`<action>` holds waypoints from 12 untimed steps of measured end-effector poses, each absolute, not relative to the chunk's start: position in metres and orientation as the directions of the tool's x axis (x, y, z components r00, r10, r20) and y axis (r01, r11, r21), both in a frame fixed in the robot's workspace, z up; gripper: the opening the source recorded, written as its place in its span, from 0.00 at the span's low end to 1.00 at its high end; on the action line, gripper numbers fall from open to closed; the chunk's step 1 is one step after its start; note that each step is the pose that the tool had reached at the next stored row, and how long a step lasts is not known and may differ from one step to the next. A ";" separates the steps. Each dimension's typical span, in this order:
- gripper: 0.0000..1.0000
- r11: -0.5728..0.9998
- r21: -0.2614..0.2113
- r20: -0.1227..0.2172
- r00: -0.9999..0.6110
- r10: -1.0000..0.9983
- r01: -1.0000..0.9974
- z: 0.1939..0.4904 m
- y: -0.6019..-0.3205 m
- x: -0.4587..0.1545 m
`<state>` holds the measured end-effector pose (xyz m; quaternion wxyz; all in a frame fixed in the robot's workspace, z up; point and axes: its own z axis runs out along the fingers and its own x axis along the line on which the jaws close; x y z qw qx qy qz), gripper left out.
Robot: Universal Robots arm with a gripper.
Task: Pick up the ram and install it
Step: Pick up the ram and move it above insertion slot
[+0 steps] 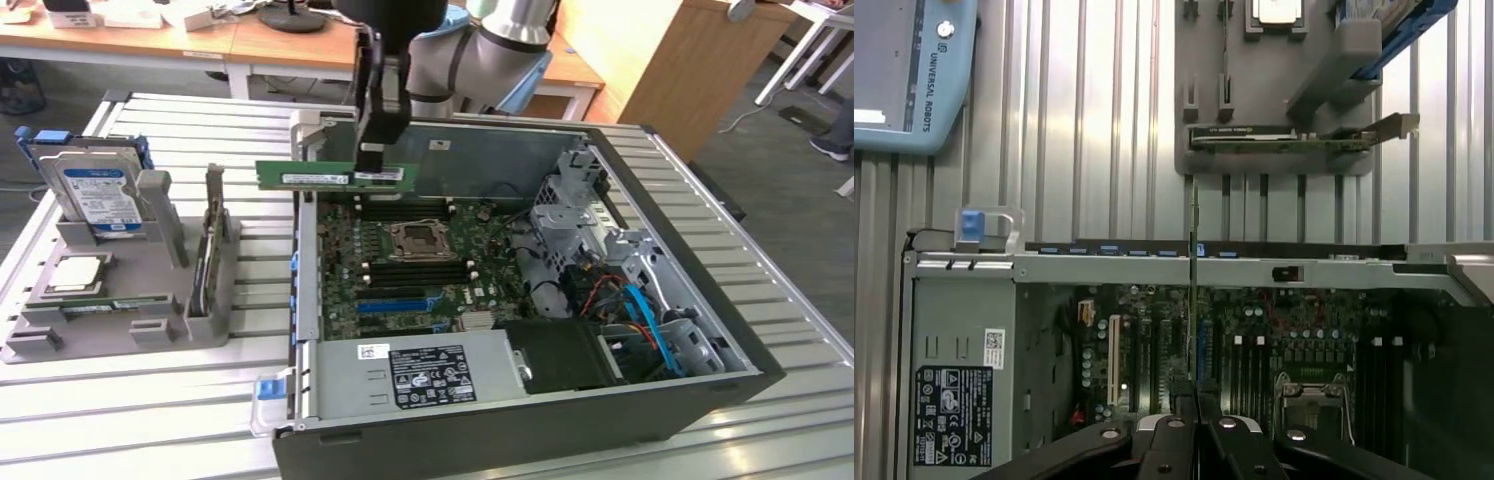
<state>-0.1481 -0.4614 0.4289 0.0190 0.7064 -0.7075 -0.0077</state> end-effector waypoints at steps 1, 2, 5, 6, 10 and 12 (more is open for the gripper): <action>0.11 0.002 0.038 0.016 -0.001 -1.000 -0.999 0.429 -0.461 -0.145; 0.11 0.002 0.038 0.016 -0.001 -1.000 -0.999 0.429 -0.461 -0.141; 0.11 0.002 0.038 0.016 -0.001 -1.000 -0.999 0.429 -0.461 -0.132; 0.11 0.002 0.038 0.016 -0.001 -1.000 -0.999 0.429 -0.461 -0.129; 0.11 0.002 0.038 0.016 -0.001 -1.000 -0.999 0.429 -0.461 -0.116; 0.11 0.002 0.038 0.016 -0.001 -1.000 -0.999 0.429 -0.461 -0.110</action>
